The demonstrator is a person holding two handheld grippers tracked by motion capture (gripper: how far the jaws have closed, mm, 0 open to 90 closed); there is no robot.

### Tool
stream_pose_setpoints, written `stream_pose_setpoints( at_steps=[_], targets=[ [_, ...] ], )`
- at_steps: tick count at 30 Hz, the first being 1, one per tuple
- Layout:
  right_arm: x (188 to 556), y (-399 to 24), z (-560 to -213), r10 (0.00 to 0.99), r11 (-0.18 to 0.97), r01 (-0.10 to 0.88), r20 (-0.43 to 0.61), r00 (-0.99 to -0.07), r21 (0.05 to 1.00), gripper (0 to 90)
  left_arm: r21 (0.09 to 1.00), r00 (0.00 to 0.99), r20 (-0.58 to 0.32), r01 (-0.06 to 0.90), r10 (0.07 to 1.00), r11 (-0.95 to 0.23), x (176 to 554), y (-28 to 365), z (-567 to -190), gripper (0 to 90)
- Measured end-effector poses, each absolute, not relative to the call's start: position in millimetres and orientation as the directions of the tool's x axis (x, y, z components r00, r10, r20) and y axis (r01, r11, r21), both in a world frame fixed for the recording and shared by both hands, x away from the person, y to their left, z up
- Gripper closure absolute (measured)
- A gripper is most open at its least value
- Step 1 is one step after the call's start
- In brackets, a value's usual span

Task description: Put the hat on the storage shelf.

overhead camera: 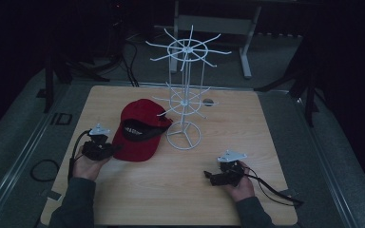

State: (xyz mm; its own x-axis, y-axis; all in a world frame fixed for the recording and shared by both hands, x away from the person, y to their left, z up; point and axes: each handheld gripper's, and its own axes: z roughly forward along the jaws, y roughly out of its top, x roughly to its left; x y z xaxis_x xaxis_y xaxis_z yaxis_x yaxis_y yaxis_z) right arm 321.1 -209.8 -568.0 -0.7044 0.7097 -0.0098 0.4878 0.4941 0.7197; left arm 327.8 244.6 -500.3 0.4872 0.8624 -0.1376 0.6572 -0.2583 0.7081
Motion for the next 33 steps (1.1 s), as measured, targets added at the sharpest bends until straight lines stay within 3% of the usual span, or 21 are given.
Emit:
stream_pose_setpoints(
  at_steps=[15,33],
  targets=[
    [321.1,-209.8,-568.0,0.710,0.494,0.488,-0.010,-0.704,0.720,13.7,0.753,0.435,-0.061,0.611,0.899,-0.245,329.0,249.6,-494.9,86.2],
    [321.1,-209.8,-568.0,0.710,0.493,0.488,-0.009,-0.704,0.720,13.7,0.808,0.402,-0.030,0.548,0.915,-0.215,325.0,254.6,-474.3,86.2]
  ],
)
